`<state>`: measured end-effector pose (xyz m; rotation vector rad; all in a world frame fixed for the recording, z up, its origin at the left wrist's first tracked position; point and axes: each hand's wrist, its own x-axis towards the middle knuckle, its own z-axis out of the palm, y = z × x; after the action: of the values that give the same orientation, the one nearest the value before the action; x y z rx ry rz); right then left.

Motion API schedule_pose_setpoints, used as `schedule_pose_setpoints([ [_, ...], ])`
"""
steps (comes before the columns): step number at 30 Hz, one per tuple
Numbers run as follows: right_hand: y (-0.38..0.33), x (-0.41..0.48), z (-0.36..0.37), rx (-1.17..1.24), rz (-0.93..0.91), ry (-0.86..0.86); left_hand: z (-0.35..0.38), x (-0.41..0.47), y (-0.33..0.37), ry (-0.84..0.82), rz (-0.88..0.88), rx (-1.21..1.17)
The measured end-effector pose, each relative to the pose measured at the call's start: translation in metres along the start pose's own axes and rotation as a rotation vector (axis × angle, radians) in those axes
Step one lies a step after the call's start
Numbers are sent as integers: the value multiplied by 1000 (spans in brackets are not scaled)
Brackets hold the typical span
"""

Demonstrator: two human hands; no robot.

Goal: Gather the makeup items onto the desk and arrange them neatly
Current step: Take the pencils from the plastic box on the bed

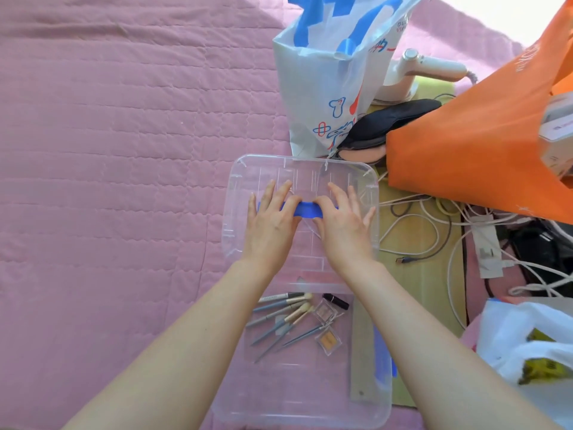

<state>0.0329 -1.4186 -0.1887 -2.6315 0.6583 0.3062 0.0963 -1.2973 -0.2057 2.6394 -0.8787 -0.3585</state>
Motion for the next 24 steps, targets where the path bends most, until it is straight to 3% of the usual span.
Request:
schedule_pose_setpoints([
  [15, 8, 37, 66, -101, 18, -252, 59, 14, -45, -227, -104, 95],
  [24, 12, 39, 77, -96, 64, -274, 67, 19, -53, -309, -57, 52],
])
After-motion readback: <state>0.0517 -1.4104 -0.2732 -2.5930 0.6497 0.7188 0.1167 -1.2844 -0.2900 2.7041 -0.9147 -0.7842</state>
